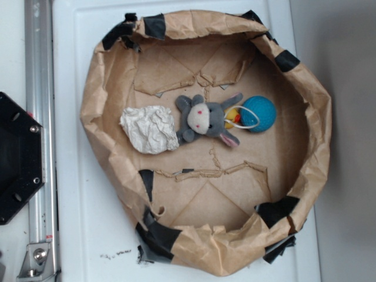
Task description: Grab the white paper.
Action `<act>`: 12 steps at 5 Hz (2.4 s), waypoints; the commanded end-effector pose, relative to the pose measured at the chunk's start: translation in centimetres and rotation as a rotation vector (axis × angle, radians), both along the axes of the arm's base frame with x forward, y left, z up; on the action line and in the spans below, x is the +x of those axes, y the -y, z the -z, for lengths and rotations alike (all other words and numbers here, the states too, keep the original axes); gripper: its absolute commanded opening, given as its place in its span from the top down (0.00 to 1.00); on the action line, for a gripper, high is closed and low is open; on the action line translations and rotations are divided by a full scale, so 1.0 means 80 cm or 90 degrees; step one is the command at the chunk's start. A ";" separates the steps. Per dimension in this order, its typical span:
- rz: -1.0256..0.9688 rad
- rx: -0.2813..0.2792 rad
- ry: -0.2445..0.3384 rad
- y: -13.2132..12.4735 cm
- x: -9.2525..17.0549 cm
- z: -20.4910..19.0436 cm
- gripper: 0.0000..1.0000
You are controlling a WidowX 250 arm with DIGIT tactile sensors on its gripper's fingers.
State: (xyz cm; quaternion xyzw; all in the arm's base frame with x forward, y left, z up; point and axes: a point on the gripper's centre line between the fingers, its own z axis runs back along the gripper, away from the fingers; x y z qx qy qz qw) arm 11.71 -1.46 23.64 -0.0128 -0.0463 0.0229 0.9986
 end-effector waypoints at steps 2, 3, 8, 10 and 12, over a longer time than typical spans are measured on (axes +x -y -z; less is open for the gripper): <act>-0.017 0.012 0.007 -0.022 0.062 0.037 0.00; -0.030 0.004 0.025 -0.037 0.102 0.073 0.00; -0.041 0.010 -0.066 -0.044 0.114 0.261 1.00; -0.054 0.007 0.017 -0.033 0.150 0.170 1.00; -0.053 -0.008 0.053 -0.013 0.151 0.090 1.00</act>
